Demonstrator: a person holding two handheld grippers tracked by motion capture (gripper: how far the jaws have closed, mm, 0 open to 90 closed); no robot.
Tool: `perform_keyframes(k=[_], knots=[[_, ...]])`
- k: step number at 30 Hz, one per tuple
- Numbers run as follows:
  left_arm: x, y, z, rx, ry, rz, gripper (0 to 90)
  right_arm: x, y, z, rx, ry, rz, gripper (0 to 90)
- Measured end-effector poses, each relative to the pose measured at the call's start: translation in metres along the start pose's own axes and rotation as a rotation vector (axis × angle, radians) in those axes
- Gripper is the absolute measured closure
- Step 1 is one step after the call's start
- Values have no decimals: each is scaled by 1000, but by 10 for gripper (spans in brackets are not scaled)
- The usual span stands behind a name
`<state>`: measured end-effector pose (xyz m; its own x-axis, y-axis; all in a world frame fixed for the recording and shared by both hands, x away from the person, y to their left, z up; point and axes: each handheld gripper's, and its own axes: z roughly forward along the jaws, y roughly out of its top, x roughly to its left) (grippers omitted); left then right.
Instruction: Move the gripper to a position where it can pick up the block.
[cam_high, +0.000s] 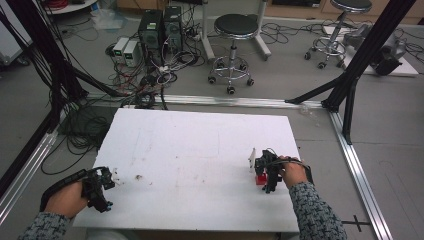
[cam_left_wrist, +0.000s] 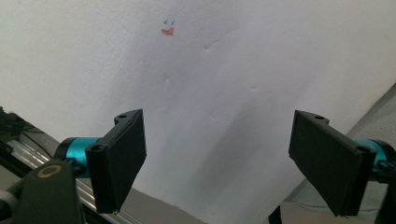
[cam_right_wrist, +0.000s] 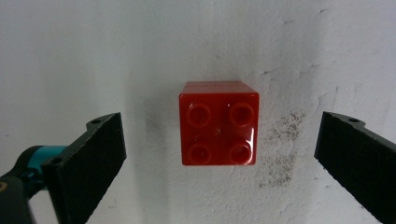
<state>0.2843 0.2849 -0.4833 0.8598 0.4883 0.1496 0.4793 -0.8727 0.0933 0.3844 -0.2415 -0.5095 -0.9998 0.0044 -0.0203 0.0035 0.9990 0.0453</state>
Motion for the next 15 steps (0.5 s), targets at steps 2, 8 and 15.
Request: perform_keyframes(k=[2,8,15], knots=[[-1,1,0,0,2,0,193,0,1,3,3,8,-7,10],[-1,1,2,-4,1,2,192,0,3,7,23,15,-18,10],[-1,2,2,-1,-5,6,193,0,4,8,29,15,-19,10]])
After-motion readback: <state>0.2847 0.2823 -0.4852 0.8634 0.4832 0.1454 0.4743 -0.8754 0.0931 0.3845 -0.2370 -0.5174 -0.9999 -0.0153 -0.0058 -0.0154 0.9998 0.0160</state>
